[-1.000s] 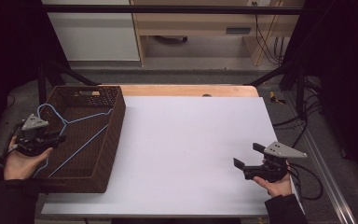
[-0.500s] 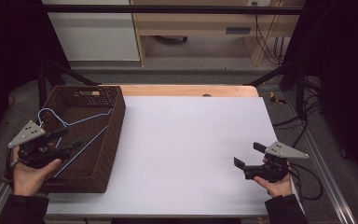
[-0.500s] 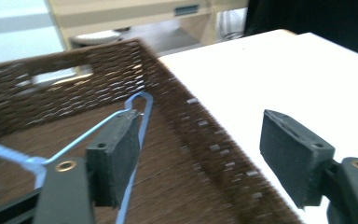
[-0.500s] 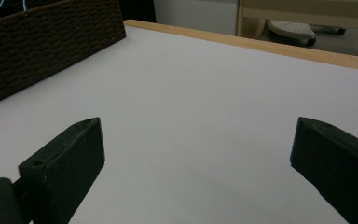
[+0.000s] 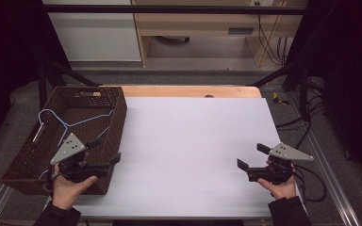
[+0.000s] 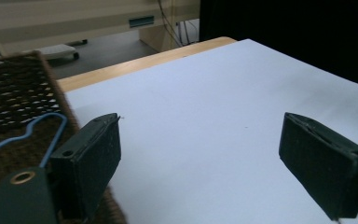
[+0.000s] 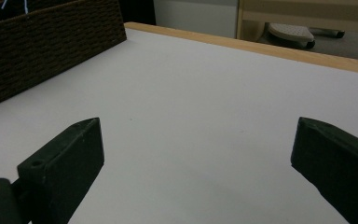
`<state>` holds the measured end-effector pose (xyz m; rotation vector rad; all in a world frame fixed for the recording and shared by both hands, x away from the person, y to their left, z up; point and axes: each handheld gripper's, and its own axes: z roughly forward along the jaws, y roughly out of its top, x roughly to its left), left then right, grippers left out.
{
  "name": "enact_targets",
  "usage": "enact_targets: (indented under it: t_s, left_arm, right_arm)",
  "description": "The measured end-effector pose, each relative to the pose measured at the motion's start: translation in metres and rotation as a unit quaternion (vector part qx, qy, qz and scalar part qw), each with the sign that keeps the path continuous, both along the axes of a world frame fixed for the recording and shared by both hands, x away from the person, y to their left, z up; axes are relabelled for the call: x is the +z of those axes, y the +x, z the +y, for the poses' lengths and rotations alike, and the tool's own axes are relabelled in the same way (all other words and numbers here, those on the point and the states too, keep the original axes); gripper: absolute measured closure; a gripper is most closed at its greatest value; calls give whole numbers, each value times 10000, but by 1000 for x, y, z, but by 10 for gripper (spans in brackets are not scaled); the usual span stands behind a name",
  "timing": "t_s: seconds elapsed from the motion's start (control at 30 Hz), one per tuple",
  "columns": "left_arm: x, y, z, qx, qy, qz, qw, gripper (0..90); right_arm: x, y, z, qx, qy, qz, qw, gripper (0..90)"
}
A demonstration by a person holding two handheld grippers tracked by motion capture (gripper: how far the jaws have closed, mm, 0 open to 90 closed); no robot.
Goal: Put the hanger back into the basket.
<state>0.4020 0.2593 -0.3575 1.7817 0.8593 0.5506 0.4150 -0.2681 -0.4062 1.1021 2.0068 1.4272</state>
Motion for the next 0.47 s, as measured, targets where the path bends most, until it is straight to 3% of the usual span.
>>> enact_targets:
  t_s: [0.2, 0.47]
  left_arm:
    - [-13, 1, -13, -85, 100, 62, 9999, 117]
    - [-24, 3, -18, -13, 141, 108, 9998, 118]
  right_arm:
    - [-1, -1, 0, -39, 45, 17, 10000, 30]
    - [-1, -2, -1, -44, 48, 11, 10000, 31]
